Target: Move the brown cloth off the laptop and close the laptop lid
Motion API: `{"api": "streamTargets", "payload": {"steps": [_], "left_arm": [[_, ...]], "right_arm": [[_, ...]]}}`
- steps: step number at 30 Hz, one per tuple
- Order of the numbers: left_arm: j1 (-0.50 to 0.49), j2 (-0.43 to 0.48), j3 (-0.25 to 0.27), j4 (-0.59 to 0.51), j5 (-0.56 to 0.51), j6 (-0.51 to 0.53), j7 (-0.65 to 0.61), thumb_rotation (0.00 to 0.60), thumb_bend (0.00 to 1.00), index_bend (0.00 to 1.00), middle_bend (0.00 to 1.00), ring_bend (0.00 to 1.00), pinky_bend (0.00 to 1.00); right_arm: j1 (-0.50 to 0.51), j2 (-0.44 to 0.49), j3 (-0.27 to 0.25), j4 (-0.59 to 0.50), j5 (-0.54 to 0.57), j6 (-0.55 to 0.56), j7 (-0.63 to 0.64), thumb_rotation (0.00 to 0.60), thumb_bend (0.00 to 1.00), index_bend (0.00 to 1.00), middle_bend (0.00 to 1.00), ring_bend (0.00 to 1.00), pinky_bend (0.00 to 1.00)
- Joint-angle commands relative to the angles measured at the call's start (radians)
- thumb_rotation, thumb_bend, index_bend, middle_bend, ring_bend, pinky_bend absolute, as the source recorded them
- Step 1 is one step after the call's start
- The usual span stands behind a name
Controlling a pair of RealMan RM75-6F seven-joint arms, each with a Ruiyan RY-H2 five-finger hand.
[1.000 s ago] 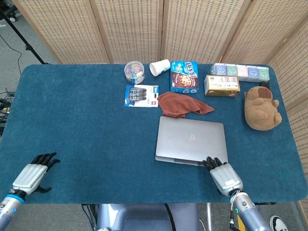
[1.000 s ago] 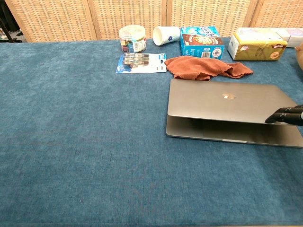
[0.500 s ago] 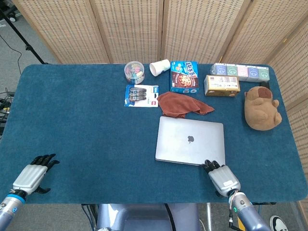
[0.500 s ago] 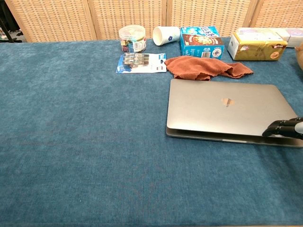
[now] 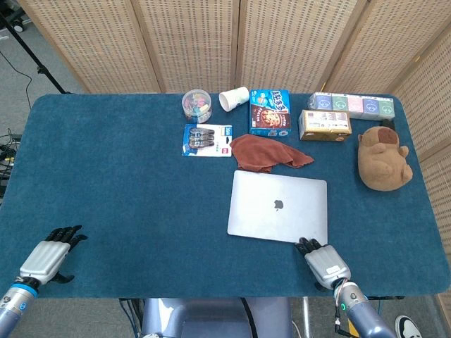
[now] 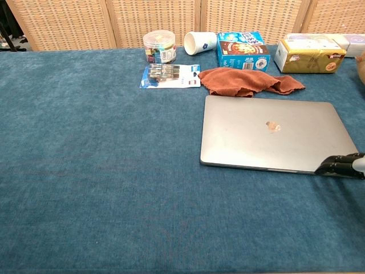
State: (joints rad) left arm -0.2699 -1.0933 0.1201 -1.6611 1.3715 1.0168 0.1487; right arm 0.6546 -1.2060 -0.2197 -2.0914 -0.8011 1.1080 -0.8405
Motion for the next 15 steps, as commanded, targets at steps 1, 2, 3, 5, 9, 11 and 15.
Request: {"api": "streamTargets", "payload": {"steps": [1, 2, 3, 5, 9, 11, 15], "left_arm": [[0.000, 0.000, 0.000, -0.001, 0.000, 0.000, 0.000, 0.600, 0.15, 0.21, 0.08, 0.06, 0.08], [0.000, 0.001, 0.000, -0.001, 0.000, 0.000, -0.001, 0.600, 0.15, 0.21, 0.08, 0.06, 0.08], [0.000, 0.001, 0.000, -0.001, 0.000, 0.000, -0.001, 0.600, 0.15, 0.21, 0.08, 0.06, 0.08], [0.000, 0.000, 0.000, 0.000, 0.001, 0.002, 0.000, 0.600, 0.15, 0.21, 0.08, 0.06, 0.08], [0.001, 0.000, 0.000, 0.000, 0.000, 0.002, -0.001, 0.600, 0.15, 0.21, 0.08, 0.06, 0.08], [0.001, -0.001, 0.000, 0.001, -0.002, 0.002, 0.000, 0.600, 0.15, 0.21, 0.08, 0.06, 0.08], [0.002, -0.003, -0.002, 0.002, 0.001, 0.008, 0.000, 0.600, 0.15, 0.21, 0.08, 0.06, 0.08]], "right_arm": [[-0.001, -0.003, -0.001, 0.004, -0.001, -0.002, 0.003, 0.600, 0.30, 0.02, 0.03, 0.09, 0.33], [-0.002, -0.004, -0.001, 0.006, 0.000, -0.004, 0.004, 0.600, 0.30, 0.02, 0.03, 0.09, 0.33], [-0.002, -0.004, -0.001, 0.007, -0.001, -0.004, 0.005, 0.600, 0.30, 0.02, 0.03, 0.09, 0.33], [-0.004, -0.006, -0.001, 0.012, -0.002, -0.007, 0.009, 0.600, 0.30, 0.02, 0.03, 0.09, 0.33], [-0.005, -0.005, -0.002, 0.014, -0.005, -0.009, 0.014, 0.600, 0.30, 0.02, 0.03, 0.09, 0.33], [-0.006, -0.001, 0.001, 0.013, -0.015, -0.007, 0.020, 0.600, 0.30, 0.02, 0.03, 0.09, 0.33], [-0.008, 0.015, 0.007, 0.001, -0.037, 0.012, 0.021, 0.600, 0.30, 0.02, 0.03, 0.09, 0.33]]}}
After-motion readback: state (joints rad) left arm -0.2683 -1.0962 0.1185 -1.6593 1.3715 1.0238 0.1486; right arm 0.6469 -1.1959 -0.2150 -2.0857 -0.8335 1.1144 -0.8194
